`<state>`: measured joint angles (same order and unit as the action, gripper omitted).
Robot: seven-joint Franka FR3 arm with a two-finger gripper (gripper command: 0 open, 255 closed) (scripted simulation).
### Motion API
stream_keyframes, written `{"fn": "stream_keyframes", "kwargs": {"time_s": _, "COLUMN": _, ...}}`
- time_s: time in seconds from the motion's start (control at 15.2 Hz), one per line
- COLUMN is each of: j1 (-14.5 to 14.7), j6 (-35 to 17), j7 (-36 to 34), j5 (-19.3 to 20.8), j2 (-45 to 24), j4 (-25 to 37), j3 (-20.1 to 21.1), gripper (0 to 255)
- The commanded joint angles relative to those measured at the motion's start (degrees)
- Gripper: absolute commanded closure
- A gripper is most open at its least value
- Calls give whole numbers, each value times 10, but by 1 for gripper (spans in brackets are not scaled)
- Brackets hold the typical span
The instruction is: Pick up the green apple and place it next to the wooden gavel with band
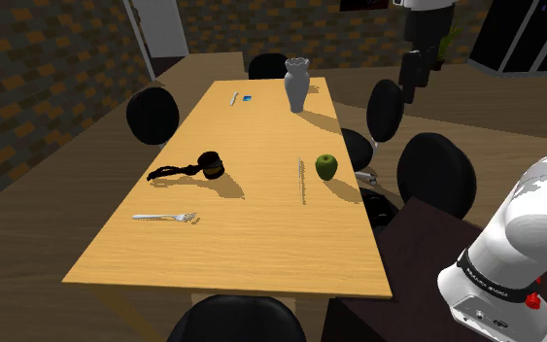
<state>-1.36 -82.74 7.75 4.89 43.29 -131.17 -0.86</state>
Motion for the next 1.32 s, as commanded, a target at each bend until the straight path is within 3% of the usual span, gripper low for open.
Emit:
{"fn": "stream_keyframes", "kwargs": {"time_s": 0.0, "j1": 0, "j6": 0, "j7": 0, "j5": 0, "j2": 0, "j4": 0, "j3": 0, "gripper": 0}}
{"fn": "stream_keyframes", "kwargs": {"time_s": 0.59, "j1": -10, "j6": -221, "j7": 11, "j5": -8, "j2": -54, "j4": -120, "j3": -47, "gripper": 0}}
{"fn": "stream_keyframes", "kwargs": {"time_s": 1.25, "j1": 0, "j6": -478, "j7": 50, "j5": -50, "j2": -217, "j4": -167, "j3": -103, "gripper": 0}}
